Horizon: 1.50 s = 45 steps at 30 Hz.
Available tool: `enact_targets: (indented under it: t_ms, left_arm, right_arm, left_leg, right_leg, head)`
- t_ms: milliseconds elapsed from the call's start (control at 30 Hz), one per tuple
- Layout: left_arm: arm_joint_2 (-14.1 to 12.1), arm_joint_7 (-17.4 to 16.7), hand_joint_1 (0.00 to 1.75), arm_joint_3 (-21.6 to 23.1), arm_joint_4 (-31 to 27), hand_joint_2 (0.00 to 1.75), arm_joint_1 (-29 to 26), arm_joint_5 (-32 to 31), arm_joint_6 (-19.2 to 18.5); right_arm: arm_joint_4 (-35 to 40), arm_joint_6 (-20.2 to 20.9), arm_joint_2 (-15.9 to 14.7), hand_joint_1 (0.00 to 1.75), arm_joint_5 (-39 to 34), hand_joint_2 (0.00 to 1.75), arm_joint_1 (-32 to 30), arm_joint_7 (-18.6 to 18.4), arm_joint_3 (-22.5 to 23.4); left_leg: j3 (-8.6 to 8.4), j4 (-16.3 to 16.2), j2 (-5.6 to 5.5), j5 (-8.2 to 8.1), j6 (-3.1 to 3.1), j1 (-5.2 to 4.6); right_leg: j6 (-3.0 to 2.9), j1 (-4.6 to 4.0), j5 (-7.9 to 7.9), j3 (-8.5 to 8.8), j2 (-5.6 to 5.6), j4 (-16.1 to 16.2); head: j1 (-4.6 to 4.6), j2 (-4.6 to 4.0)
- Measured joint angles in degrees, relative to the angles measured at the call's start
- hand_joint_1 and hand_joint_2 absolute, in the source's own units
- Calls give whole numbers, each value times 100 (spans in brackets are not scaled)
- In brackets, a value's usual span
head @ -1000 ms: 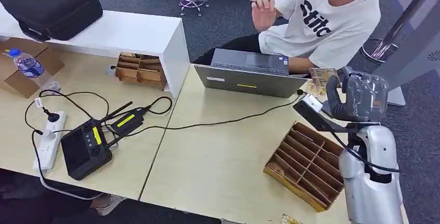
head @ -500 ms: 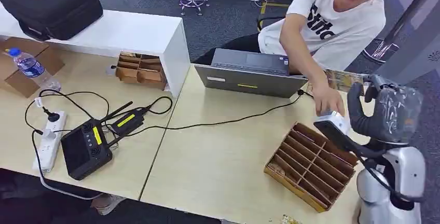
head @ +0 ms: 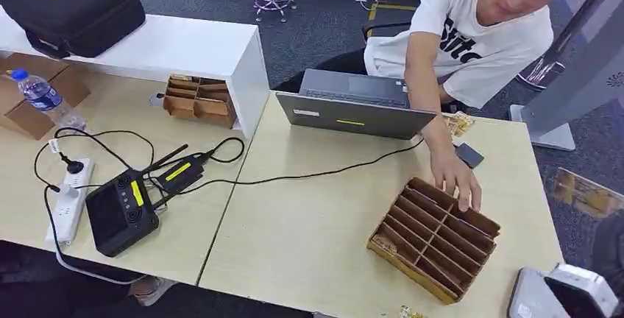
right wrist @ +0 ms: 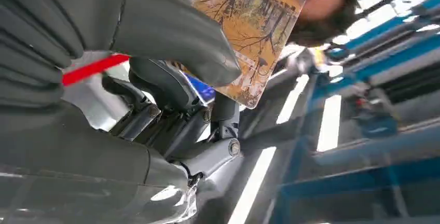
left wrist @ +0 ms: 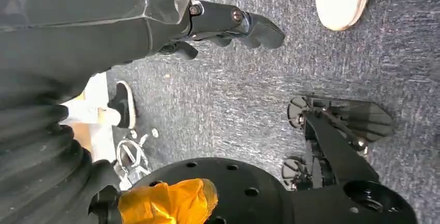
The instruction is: Pass the card to the sensor for recognition and then transmit it.
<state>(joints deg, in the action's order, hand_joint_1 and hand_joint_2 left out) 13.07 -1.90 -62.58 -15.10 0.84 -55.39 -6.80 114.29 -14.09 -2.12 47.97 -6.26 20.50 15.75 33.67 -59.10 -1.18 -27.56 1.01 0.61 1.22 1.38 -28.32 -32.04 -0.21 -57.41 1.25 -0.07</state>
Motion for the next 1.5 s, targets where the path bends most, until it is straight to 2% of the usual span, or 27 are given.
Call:
enact_targets:
  t_ms: [133, 233, 433, 533, 700, 800, 1000, 1500]
  left_arm:
    - [15, 9, 0, -135, -2, 175, 3, -61, 7]
    - [22, 13, 0, -186, -2, 175, 4, -85, 7]
    - [33, 13, 0, -266, -4, 175, 28, -96, 7]
    - [46, 15, 0, -295, -15, 175, 33, -131, 9]
    - [52, 26, 0, -400, -28, 175, 37, -184, 28]
    - [46, 50, 0, -470, -28, 175, 41, -236, 33]
    - [22, 76, 0, -599, -28, 175, 60, -286, 39]
    - [-7, 81, 0, -684, -31, 175, 67, -289, 42]
  right_arm:
    - [-179, 201, 126, 175, -255, 175, -21, 76, 979]
    - [-323, 277, 201, 175, -334, 175, -38, 126, 1532]
    - [-463, 314, 306, 175, -354, 175, -48, 148, 1979]
    - [-542, 424, 345, 175, -321, 175, -47, 35, 2139]
    - [-899, 807, 380, 175, -157, 175, -44, 28, 2589]
    - [-1173, 1109, 411, 175, 201, 175, -19, 44, 2866]
    - [-1696, 1624, 468, 175, 733, 175, 21, -50, 3079]
    - [-2063, 1659, 485, 175, 770, 175, 56, -50, 3109]
  left_leg:
    - [0, -2, 0, 0, -1, -1]
    - [0, -2, 0, -1, -2, -2]
    - [-3, -1, 10, -1, -2, 0]
    - [-3, -1, 10, -1, -2, 0]
    - [-2, -1, 10, -2, -3, -1]
    - [-2, -1, 10, -4, -7, -2]
    - [-4, -1, 13, -4, -6, -1]
    - [-4, -1, 17, -5, -7, -2]
  right_leg:
    - [0, 1, 0, 2, 0, 1]
    - [0, 1, 0, 2, 0, 1]
    - [0, 0, 0, 0, 6, 0]
    - [0, -1, -1, 1, 6, 0]
    - [0, 1, -1, 2, 7, 1]
    - [1, 1, -1, 3, 7, 1]
    - [0, 1, -1, 2, 8, 0]
    - [1, 1, -1, 2, 11, 0]
  head:
    - [-2, 0]
    - [0, 0]
    - [-2, 0]
    - [-2, 0]
    - [-2, 0]
    - [-2, 0]
    - [0, 0]
    - [-2, 0]
